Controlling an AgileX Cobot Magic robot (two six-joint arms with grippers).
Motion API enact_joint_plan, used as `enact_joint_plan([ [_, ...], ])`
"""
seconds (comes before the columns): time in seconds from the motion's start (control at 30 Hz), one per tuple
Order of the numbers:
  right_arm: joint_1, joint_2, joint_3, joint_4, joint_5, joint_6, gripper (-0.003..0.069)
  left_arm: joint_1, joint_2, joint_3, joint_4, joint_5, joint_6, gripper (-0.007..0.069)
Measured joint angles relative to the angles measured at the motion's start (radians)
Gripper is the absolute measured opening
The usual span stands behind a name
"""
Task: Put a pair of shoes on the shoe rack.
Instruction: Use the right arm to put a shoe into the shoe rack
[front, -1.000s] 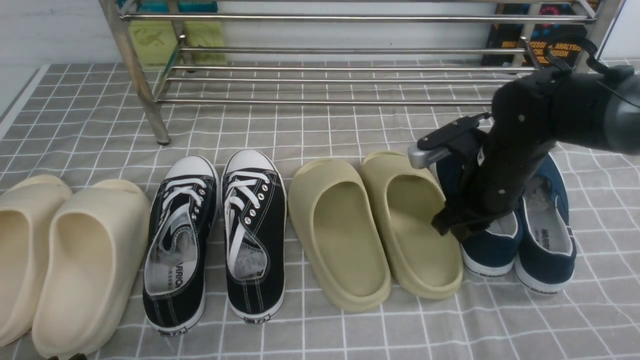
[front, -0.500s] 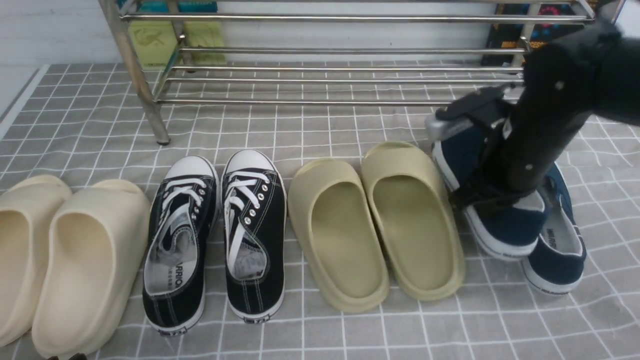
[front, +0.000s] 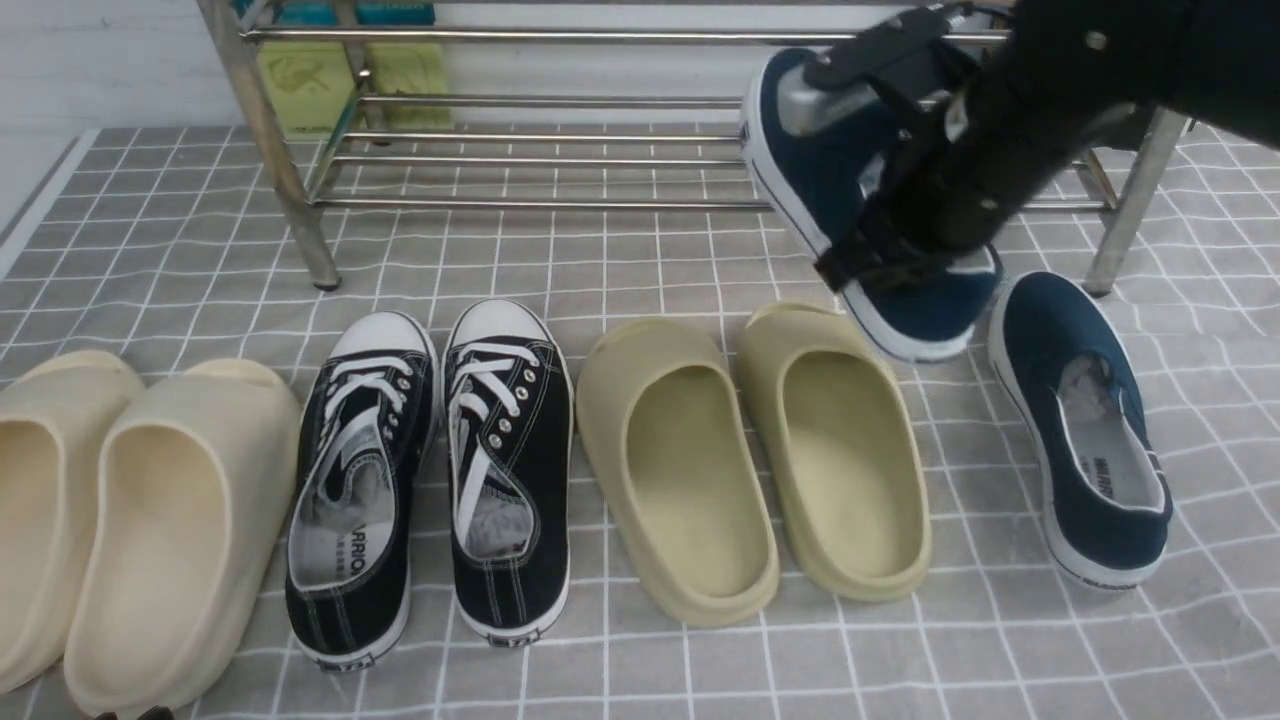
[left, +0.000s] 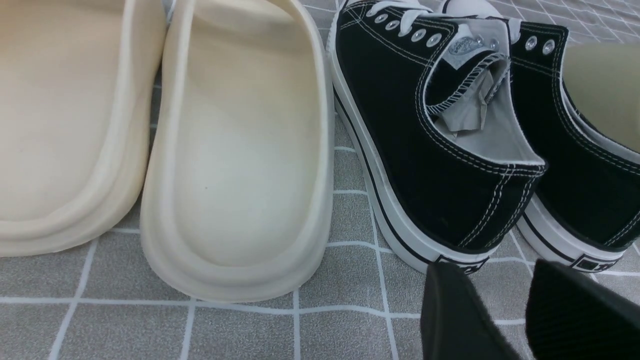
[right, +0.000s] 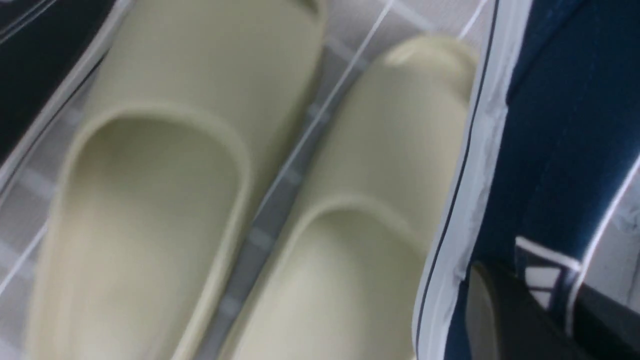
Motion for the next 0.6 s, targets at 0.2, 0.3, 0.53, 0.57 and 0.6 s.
enact_joint_plan([
  [0.2, -0.071, 0.208, -0.256, -0.002, 0.056, 0.0, 0.005, 0.0, 0.0, 0.0, 0.0, 0.0, 0.0, 0.0239],
  [0.3, -0.095, 0.289, -0.387, 0.001, 0.089, 0.0, 0.005, 0.0, 0.0, 0.0, 0.0, 0.0, 0.0, 0.0239],
  [0.53, -0.127, 0.43, -0.628, 0.02, 0.105, 0.0, 0.005, 0.0, 0.0, 0.0, 0.0, 0.0, 0.0, 0.0239],
  [0.57, -0.128, 0.44, -0.65, 0.02, 0.107, 0.0, 0.005, 0.0, 0.0, 0.0, 0.0, 0.0, 0.0, 0.0239],
  [0.6, -0.129, 0.467, -0.68, 0.02, 0.113, 0.0, 0.005, 0.0, 0.0, 0.0, 0.0, 0.0, 0.0, 0.0239],
])
